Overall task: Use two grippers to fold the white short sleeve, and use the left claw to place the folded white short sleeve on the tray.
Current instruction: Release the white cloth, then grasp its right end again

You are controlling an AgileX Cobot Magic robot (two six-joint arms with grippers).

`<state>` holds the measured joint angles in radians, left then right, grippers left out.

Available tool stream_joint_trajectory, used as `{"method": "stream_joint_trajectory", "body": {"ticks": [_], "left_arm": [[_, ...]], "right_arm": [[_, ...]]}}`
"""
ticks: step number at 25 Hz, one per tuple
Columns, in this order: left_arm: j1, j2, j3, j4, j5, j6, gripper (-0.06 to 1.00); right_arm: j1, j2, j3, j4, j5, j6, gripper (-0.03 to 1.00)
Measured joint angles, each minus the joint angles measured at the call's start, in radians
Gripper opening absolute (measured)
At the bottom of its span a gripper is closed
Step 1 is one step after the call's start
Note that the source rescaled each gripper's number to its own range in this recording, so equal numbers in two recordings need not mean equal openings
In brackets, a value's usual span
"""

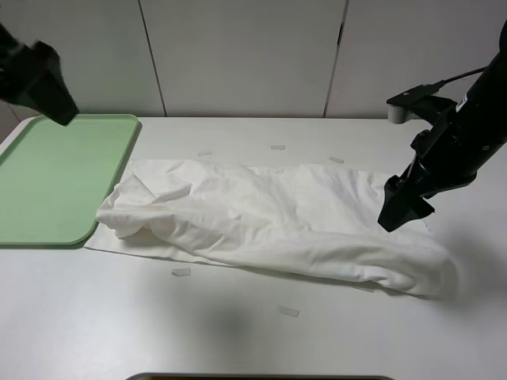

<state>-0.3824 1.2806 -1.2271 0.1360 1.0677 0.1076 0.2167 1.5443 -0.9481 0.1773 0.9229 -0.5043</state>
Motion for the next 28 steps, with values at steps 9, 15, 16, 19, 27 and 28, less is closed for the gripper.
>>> {"method": "stream_joint_trajectory", "body": {"ticks": [9, 15, 16, 19, 27, 28], "left_arm": [[0.000, -0.349, 0.014, 0.008, 0.096, -0.140, 1.00], [0.000, -0.609, 0.138, 0.044, 0.096, -0.226, 1.00], [0.000, -0.659, 0.160, 0.048, 0.096, -0.235, 1.00], [0.000, -0.812, 0.251, 0.054, 0.096, -0.251, 1.00], [0.000, -1.106, 0.454, 0.025, 0.096, -0.252, 0.99], [0.000, -1.139, 0.477, 0.013, 0.094, -0.247, 0.99]], "right_arm": [[0.000, 0.000, 0.000, 0.015, 0.023, 0.116, 1.00], [0.000, 0.000, 0.000, 0.017, 0.027, 0.176, 1.00], [0.000, 0.000, 0.000, 0.018, 0.027, 0.177, 1.00], [0.000, 0.000, 0.000, 0.025, 0.028, 0.179, 1.00], [0.000, 0.000, 0.000, 0.055, 0.019, 0.180, 1.00], [0.000, 0.000, 0.000, 0.055, 0.018, 0.180, 1.00]]}}
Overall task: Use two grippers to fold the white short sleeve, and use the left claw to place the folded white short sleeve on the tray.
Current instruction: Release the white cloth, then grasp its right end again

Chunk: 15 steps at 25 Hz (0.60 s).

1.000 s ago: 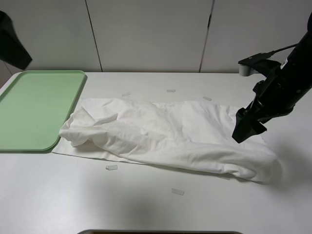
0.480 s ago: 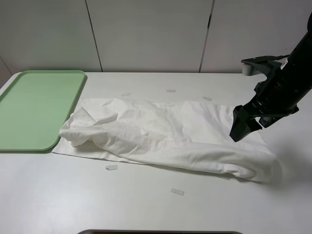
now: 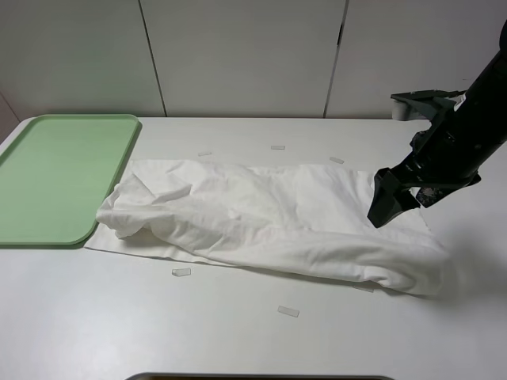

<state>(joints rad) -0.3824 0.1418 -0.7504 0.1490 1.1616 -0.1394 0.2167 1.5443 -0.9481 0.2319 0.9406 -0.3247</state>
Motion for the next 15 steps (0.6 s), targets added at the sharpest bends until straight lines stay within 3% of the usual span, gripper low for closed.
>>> {"method": "stream_joint_trajectory", "body": {"ticks": [3, 15], "left_arm": [[0.000, -0.090, 0.078, -0.052, -0.029, 0.044, 0.97], [0.000, -0.141, 0.241, -0.105, -0.087, 0.064, 0.96]], "right_arm": [[0.000, 0.000, 0.000, 0.000, -0.002, 0.000, 1.00], [0.000, 0.000, 0.000, 0.001, -0.008, 0.000, 1.00]]}}
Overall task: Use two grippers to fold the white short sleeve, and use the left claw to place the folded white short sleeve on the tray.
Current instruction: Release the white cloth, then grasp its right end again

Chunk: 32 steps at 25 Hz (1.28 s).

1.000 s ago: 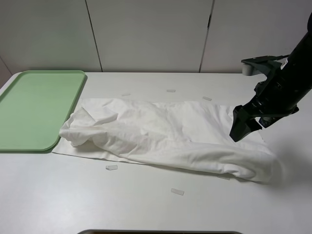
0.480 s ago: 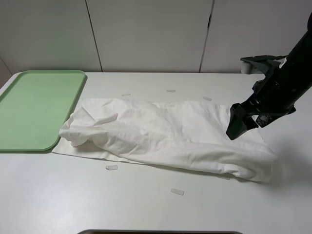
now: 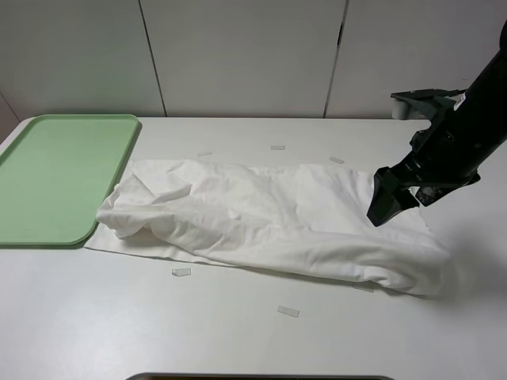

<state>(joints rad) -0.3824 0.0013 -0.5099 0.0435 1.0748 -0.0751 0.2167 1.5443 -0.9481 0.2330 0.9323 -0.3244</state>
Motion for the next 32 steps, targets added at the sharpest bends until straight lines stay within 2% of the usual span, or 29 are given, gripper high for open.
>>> {"method": "stream_joint_trajectory", "body": {"ticks": [9, 12, 20, 23, 26, 29, 32], "left_arm": [[0.000, 0.000, 0.000, -0.004, -0.002, 0.006, 0.96], [0.032, 0.000, 0.000, -0.005, -0.002, 0.006, 0.96], [0.280, 0.000, 0.000, -0.005, -0.002, 0.006, 0.96], [0.374, 0.000, 0.000, -0.005, -0.002, 0.006, 0.96], [0.434, 0.000, 0.000, -0.005, -0.002, 0.006, 0.96], [0.459, 0.000, 0.000, -0.005, -0.002, 0.006, 0.96], [0.468, -0.002, 0.000, -0.004, -0.003, 0.006, 0.96]], "right_arm": [[0.000, 0.000, 0.000, 0.003, -0.046, 0.000, 1.00], [0.000, 0.000, 0.000, 0.024, -0.046, 0.008, 1.00], [0.000, 0.000, 0.000, 0.008, -0.064, 0.072, 1.00], [0.000, 0.000, 0.000, -0.059, -0.079, 0.153, 1.00], [0.000, 0.000, 0.000, -0.164, -0.120, 0.258, 1.00], [0.000, 0.021, 0.000, -0.260, -0.154, 0.349, 1.00], [-0.014, 0.075, 0.000, -0.292, -0.173, 0.378, 1.00]]}}
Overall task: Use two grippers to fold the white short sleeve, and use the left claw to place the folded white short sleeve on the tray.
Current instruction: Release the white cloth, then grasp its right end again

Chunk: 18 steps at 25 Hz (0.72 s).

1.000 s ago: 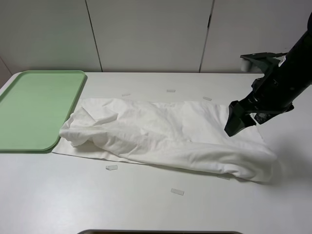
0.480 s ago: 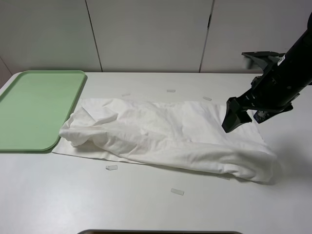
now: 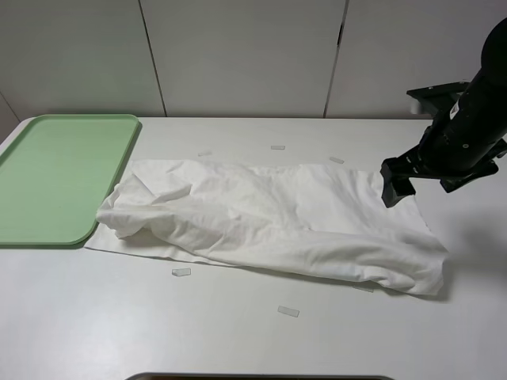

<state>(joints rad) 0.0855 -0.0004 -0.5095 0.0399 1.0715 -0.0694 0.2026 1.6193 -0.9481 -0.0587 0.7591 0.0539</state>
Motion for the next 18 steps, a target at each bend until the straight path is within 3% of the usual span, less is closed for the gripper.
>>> {"method": "stream_joint_trajectory", "body": {"ticks": [7, 18], "left_arm": [[0.000, -0.001, 0.000, 0.000, 0.000, 0.000, 0.96], [0.000, -0.001, 0.000, 0.000, 0.000, 0.000, 0.96]], "right_arm": [[-0.099, 0.131, 0.000, -0.007, -0.091, 0.011, 1.00], [-0.177, 0.272, -0.001, -0.007, -0.200, 0.010, 1.00]]}}
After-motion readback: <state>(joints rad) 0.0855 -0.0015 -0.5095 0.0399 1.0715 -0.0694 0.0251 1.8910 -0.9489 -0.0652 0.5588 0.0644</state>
